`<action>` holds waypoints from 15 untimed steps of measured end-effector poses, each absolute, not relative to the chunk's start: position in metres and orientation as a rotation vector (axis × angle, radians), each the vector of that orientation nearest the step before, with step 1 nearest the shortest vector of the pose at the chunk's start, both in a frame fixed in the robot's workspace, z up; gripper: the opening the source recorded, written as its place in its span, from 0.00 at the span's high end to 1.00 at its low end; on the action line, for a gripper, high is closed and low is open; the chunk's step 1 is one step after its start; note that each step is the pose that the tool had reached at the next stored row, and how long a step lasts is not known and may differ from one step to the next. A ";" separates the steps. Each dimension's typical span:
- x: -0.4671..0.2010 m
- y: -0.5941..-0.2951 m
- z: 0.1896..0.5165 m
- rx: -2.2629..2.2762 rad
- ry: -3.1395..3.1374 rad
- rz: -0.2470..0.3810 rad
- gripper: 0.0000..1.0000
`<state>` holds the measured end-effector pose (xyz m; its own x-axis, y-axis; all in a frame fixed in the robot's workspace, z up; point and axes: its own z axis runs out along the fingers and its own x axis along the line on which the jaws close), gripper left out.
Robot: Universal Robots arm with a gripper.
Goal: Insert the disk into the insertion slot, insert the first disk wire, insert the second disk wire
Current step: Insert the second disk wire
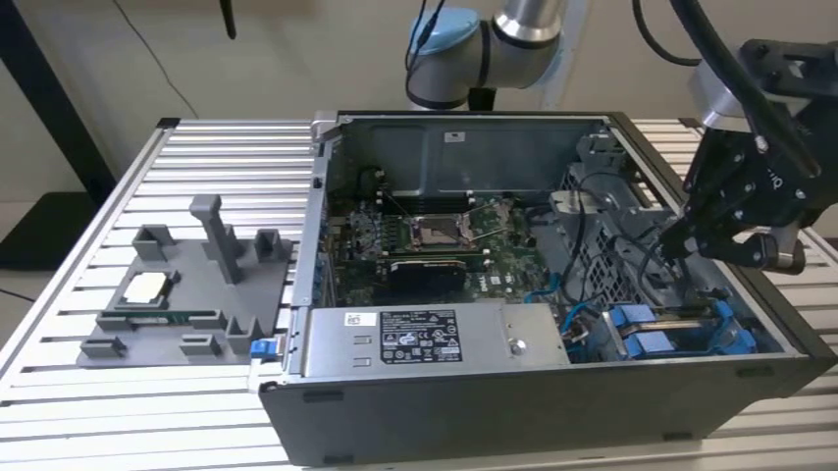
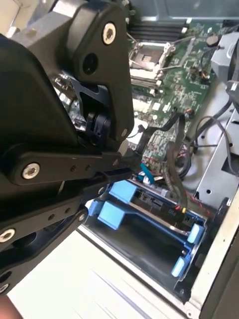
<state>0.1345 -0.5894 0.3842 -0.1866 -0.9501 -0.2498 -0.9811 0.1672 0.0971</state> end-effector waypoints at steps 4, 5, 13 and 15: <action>0.134 -0.589 0.383 -1.936 2.325 0.305 0.84; 0.134 -0.589 0.383 -1.941 2.332 0.292 0.84; 0.134 -0.589 0.380 -1.971 2.372 0.215 0.84; 0.133 -0.589 0.378 -1.975 2.379 0.200 0.84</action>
